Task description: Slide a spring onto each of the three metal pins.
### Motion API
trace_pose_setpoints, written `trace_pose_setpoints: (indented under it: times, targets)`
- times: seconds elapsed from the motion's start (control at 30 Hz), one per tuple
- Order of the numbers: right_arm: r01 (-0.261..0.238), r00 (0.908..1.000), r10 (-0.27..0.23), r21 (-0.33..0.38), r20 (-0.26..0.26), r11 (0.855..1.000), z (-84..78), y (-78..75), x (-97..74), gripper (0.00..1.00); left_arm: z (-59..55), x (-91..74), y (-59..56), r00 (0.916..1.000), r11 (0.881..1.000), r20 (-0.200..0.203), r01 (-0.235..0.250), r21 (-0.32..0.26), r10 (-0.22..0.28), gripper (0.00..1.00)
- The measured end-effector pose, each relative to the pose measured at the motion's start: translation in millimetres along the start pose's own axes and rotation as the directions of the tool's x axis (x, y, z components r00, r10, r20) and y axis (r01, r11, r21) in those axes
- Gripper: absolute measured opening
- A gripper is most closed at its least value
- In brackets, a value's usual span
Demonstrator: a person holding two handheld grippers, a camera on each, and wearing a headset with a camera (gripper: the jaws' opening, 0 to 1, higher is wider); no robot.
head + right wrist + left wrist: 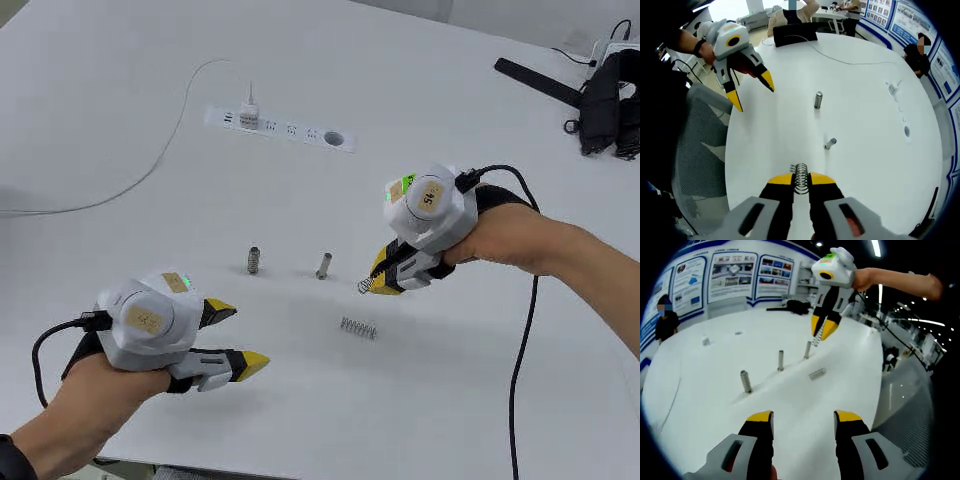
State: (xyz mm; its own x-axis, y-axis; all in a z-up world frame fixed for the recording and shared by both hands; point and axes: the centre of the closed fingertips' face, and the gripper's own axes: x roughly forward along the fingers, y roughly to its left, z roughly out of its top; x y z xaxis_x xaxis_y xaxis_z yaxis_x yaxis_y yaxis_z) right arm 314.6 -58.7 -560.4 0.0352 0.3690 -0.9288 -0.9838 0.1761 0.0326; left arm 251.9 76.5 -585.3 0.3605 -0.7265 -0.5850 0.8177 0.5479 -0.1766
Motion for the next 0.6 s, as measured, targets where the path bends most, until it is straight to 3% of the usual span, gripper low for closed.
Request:
trace_pose_setpoints:
  times: [0.37,0.6]
  targets:
    - [0.002,0.9996,-0.002,-0.026,-0.028,1.000,8.9,-18.9,11.8,0.12,-3.9,-8.7,5.2,0.9997,0.999,0.012,-0.022,-0.037,0.022,0.53]
    - [-0.007,0.9996,0.006,-0.036,-0.028,0.999,17.9,-20.2,15.5,0.12,-9.9,-14.2,7.4,0.9994,0.998,0.011,-0.033,-0.055,0.034,0.54]
